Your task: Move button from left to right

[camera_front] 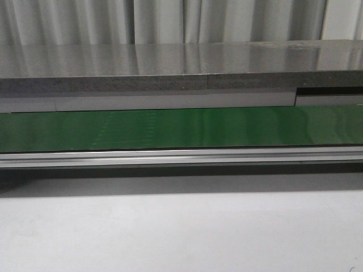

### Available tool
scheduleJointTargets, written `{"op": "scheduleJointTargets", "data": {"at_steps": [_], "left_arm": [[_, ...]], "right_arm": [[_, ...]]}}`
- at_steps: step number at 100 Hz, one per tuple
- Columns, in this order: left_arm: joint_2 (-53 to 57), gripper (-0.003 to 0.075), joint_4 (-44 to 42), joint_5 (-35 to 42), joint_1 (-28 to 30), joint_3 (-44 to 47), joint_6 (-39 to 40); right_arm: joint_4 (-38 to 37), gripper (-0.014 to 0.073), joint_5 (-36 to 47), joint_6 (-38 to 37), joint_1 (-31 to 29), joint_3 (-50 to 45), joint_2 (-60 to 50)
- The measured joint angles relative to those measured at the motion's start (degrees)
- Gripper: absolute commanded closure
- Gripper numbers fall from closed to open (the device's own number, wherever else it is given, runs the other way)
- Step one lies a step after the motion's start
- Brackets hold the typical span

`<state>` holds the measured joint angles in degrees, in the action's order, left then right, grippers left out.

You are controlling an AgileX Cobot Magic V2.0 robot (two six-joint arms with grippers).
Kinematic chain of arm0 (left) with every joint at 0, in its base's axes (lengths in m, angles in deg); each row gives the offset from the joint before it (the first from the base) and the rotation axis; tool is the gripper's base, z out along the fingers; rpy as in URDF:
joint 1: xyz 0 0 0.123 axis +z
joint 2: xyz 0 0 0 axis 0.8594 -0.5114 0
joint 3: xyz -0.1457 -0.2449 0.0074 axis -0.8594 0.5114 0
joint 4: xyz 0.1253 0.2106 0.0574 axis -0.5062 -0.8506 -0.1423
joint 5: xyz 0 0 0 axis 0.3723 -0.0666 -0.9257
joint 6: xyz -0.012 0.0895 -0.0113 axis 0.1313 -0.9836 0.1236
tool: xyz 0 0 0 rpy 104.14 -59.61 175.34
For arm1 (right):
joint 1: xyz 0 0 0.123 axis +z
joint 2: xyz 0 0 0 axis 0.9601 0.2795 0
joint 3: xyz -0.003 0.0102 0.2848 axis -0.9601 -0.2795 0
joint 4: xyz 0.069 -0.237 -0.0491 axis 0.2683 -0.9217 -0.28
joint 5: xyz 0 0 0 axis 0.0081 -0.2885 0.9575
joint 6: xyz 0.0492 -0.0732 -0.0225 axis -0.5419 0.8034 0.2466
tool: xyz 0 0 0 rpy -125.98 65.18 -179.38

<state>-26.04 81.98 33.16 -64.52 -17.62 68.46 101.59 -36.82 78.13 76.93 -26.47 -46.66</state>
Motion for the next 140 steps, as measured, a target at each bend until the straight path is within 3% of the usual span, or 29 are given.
{"op": "scheduleJointTargets", "data": {"at_steps": [26, 42, 54, 79, 140], "left_arm": [[0.0, 0.0741, 0.0, 0.0, 0.0, 0.0, 0.0], [0.0, 0.0741, 0.0, 0.0, 0.0, 0.0, 0.0], [0.0, 0.0741, 0.0, 0.0, 0.0, 0.0, 0.0], [0.0, 0.0741, 0.0, 0.0, 0.0, 0.0, 0.0], [0.0, 0.0741, 0.0, 0.0, 0.0, 0.0, 0.0]], "right_arm": [[1.2, 0.0115, -5.2, 0.0, 0.0, -6.8, -16.2], [1.7, 0.0140, -9.0, 0.0, 0.0, -7.7, -20.4], [1.7, 0.0271, -10.8, 0.0, 0.0, -7.7, -20.7], [2.0, 0.0663, -12.0, 0.0, 0.0, -7.7, -20.7], [2.1, 0.0661, -12.1, 0.0, 0.0, -7.7, -20.7]]}}
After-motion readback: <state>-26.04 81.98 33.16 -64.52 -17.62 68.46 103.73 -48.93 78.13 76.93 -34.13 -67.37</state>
